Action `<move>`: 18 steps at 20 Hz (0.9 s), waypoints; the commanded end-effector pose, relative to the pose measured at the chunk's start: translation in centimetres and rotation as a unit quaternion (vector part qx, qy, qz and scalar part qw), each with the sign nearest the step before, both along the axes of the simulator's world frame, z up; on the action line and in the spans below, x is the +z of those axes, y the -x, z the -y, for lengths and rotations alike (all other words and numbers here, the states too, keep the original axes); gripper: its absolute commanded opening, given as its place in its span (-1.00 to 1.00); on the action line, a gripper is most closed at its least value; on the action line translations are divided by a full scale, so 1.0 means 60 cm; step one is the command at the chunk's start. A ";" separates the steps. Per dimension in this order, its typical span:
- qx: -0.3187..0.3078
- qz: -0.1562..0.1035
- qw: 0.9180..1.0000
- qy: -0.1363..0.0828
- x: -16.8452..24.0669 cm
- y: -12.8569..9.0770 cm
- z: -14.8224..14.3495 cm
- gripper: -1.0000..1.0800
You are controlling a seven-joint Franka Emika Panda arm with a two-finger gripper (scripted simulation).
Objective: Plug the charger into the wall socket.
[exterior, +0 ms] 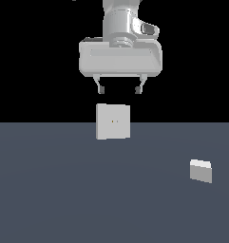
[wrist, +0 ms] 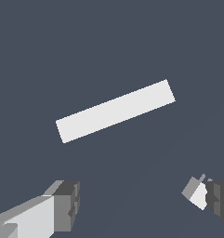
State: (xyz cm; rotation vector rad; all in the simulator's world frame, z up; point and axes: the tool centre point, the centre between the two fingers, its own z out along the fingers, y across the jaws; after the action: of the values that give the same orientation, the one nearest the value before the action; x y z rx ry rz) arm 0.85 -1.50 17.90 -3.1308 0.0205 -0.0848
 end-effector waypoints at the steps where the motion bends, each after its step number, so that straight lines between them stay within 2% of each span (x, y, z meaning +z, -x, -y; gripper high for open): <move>1: 0.000 0.000 1.000 0.000 0.000 0.000 0.000 0.92; 9: -0.021 0.007 1.000 0.003 -0.013 0.007 0.019 0.92; 18: -0.095 0.032 0.995 0.012 -0.058 0.034 0.082 0.92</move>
State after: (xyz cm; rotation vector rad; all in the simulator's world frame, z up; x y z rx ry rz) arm -0.81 -5.61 14.98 -3.1393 0.2707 -0.1709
